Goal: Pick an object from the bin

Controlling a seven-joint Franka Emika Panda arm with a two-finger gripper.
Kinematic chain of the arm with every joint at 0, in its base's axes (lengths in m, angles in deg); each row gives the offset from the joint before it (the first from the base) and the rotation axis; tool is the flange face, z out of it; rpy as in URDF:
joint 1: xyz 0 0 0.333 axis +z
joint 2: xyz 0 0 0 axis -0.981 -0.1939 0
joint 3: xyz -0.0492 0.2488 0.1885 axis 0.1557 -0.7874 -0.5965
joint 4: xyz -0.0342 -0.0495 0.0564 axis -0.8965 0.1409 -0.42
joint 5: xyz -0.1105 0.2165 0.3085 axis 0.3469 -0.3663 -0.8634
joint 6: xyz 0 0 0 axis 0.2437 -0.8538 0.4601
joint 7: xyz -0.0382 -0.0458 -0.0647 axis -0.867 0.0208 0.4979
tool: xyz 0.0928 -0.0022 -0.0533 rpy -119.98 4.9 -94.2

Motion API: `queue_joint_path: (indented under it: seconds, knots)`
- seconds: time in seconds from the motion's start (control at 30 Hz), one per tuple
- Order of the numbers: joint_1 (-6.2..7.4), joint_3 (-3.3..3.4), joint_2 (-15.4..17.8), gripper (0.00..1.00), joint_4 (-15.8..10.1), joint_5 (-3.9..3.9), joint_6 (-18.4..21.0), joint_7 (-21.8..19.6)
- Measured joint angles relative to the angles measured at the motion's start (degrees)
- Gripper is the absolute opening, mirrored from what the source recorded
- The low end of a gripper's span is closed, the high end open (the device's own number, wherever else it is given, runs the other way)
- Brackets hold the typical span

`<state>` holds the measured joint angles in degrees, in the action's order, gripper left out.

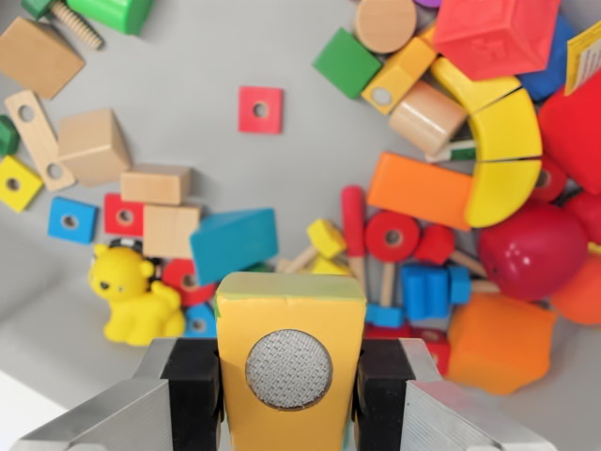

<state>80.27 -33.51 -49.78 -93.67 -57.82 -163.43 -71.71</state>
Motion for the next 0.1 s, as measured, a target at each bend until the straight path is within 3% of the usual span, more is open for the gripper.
queue_joint_path:
  seconds: [0.1]
  knots:
    - [0.0, 0.0, 0.0, 0.0, 0.0, 0.0, 0.0, 0.0]
